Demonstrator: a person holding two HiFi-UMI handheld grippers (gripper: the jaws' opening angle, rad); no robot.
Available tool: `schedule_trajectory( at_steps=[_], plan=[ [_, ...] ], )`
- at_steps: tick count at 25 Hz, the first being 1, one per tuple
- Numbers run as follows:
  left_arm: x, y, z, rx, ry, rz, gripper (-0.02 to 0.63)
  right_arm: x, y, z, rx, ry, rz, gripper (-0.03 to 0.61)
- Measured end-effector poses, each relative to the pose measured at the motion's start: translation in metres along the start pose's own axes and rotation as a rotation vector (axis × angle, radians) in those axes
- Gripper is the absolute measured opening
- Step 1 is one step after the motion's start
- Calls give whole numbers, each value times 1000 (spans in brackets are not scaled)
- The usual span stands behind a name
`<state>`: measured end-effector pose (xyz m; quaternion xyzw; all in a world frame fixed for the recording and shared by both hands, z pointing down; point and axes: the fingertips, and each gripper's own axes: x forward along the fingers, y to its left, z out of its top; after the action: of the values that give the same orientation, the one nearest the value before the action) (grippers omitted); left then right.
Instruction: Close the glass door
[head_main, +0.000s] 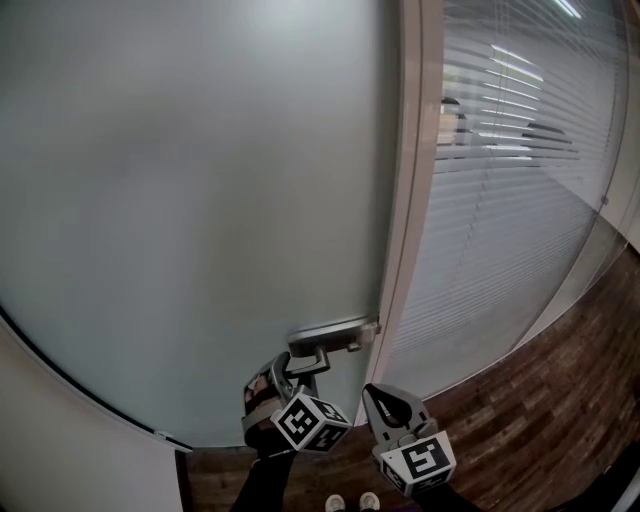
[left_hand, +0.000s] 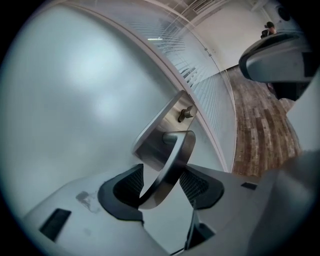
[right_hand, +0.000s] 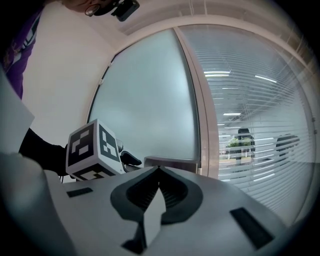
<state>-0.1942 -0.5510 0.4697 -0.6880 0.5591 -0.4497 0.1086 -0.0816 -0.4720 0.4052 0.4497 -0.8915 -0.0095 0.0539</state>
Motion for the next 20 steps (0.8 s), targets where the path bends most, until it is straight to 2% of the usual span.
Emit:
schedule_trajectory(
  at_steps=[6,12,20],
  plan=[
    [11,8,3,-32,-4,15,207,-1,-4,3,-11,0,-18,-8],
    [20,11,2,-54,23,-15,216,-2,-14,3,-15,1,-39,-8],
    [18,12,5,-28,5,3,219,2,-11,1,-10,-8,-24,-8]
  ],
)
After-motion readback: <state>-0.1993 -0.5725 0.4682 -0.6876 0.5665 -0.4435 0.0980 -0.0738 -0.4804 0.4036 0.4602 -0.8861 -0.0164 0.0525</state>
